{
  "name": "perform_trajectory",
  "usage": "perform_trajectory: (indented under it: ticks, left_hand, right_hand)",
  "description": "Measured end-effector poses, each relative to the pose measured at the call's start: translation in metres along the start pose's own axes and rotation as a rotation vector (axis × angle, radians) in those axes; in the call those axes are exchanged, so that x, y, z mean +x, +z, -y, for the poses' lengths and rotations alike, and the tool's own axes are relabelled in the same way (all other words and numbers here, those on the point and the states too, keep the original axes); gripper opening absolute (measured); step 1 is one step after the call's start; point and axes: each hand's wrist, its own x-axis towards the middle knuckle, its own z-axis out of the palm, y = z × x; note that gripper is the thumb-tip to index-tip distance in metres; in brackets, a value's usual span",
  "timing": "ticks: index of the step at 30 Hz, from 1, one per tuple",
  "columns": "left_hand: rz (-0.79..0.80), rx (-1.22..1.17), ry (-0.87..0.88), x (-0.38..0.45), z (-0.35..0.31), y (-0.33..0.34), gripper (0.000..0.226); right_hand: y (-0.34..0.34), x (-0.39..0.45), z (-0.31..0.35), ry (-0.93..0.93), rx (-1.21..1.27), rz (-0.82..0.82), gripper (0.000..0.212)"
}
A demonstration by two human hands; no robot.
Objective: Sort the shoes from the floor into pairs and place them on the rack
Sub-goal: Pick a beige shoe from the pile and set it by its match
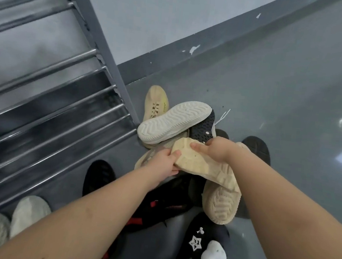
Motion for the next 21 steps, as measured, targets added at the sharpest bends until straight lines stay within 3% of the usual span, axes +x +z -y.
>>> perform_trajectory:
  ticks: [5,11,15,18,21]
  left_hand:
    - [-0.031,-0.186,0.038,-0.044,0.013,-0.05,0.036]
    - [-0.149,-0.384,0.16,-0.123,0.03,-0.114,0.034]
    - [-0.247,-0.367,0.294,-0.18,0.043,-0.168,0.037]
    - [-0.314,-0.293,0.397,-0.224,0.059,-0.207,0.038]
    - [-0.389,-0.222,0.482,-0.261,0.071,-0.238,0.04]
  right_hand:
    - [0.012,-0.027,0.054,-0.101,-0.067,-0.058,0.097]
    - [0.041,-0.086,0.138,-0.294,-0.055,-0.183,0.087]
    - [0.072,-0.129,0.194,-0.43,0.078,-0.235,0.077]
    - [0.092,-0.158,0.233,-0.524,0.103,-0.251,0.057]
    - [0.11,-0.185,0.266,-0.604,0.114,-0.258,0.059]
